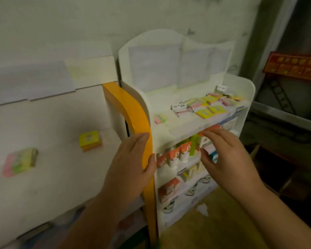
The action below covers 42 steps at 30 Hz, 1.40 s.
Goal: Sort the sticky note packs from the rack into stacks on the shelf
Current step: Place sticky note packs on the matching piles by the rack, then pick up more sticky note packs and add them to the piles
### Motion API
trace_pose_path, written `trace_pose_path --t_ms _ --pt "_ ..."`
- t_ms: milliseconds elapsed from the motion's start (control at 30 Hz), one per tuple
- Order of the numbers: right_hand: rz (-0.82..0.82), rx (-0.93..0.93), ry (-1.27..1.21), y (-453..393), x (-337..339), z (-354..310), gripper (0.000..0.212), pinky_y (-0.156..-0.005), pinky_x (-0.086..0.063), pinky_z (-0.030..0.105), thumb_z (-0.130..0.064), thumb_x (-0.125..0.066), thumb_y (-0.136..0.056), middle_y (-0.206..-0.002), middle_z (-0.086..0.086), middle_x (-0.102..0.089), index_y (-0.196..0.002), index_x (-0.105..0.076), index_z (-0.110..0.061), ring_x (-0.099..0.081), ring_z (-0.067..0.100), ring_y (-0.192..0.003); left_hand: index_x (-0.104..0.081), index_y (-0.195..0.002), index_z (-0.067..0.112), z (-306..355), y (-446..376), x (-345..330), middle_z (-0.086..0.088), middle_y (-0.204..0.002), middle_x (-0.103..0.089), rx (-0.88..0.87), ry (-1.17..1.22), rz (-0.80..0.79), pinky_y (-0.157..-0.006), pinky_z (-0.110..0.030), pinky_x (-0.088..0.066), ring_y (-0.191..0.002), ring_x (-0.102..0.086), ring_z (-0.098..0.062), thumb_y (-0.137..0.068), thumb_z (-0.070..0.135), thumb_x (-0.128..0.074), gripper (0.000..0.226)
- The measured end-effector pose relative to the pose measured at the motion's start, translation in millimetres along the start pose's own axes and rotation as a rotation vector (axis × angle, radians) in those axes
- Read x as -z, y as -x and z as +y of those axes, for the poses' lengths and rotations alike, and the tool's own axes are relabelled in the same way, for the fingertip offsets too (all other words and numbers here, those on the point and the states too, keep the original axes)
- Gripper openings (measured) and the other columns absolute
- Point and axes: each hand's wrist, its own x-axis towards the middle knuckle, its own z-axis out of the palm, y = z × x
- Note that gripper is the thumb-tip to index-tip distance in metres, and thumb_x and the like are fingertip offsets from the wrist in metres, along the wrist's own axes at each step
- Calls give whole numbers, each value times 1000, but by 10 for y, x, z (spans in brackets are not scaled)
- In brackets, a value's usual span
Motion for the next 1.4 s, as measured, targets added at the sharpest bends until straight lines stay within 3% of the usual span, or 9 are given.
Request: trace_pose_path --t_ms 333,533,700,867,1000,1133,1200,1300,1400 --pt "-132 -199 -22 446 80 889 48 -97 -48 31 -26 -70 -86 -126 -1 -61 -131 -60 -17 -56 17 -117 -34 -150 20 719 -285 -842 3 -144 -44 -32 -54 -215 -105 -19 -24 -132 -37 -11 -96 30 -54 58" --pt "-291 -216 -14 332 -157 1094 53 -107 -40 25 -44 -56 -95 -144 -15 -45 -145 -43 -33 -38 4 -134 -33 -150 22 722 -608 -1357 6 -144 -43 20 -44 -260 -108 -24 -32 -131 -36 -9 -97 26 -52 56" --pt "-252 -133 31 -90 -349 1332 48 -96 -50 29 -34 -68 -88 -128 -7 -60 -134 -57 -24 -55 13 -121 -42 -146 20 676 -1007 -1691 5 -142 -47 -8 -10 -232 -104 -27 -37 -129 -41 -12 -97 24 -51 50" --pt "-263 -93 64 -662 -604 1652 46 -96 -49 30 -29 -68 -87 -125 -3 -62 -131 -60 -19 -58 17 -116 -51 -138 11 453 -1514 -2055 -4 -131 -58 28 -24 -194 -101 -34 -45 -119 -53 -22 -83 10 -68 58" --pt "-314 -97 75 -1088 -984 1822 47 -104 -38 25 -30 -66 -90 -134 -5 -57 -136 -57 -21 -51 16 -125 -32 -151 15 302 -1779 -2241 -1 -149 -39 114 -29 -212 -114 -29 -27 -136 -35 -19 -93 14 -52 61" --pt "-368 -48 37 -1410 -1388 1957 46 -101 -41 27 -28 -66 -89 -132 0 -57 -134 -58 -17 -51 19 -122 -23 -153 18 216 -1842 -2335 1 -155 -31 170 -55 -235 -118 -29 -18 -141 -27 -17 -97 20 -45 60" --pt "-401 -16 14 -1548 -1581 1980 46 -102 -43 31 -26 -67 -89 -131 3 -58 -133 -59 -15 -52 22 -122 -32 -151 15 175 -1827 -2373 -2 -152 -39 199 -57 -260 -117 -31 -23 -139 -34 -20 -94 21 -52 60" --pt "-433 77 4 -1791 -1899 2019 42 -98 -49 38 -25 -67 -89 -125 7 -61 -128 -62 -11 -55 27 -117 -58 -132 8 64 -1773 -2445 -8 -127 -64 220 -108 -230 -100 -36 -45 -117 -61 -26 -74 24 -76 62" --pt "-488 152 -7 -2078 -2193 1988 44 -96 -49 38 -29 -65 -89 -127 8 -61 -129 -61 -10 -56 28 -116 -65 -120 5 -69 -1723 -2500 -9 -114 -69 199 -192 -155 -90 -38 -53 -104 -68 -26 -71 30 -68 55"
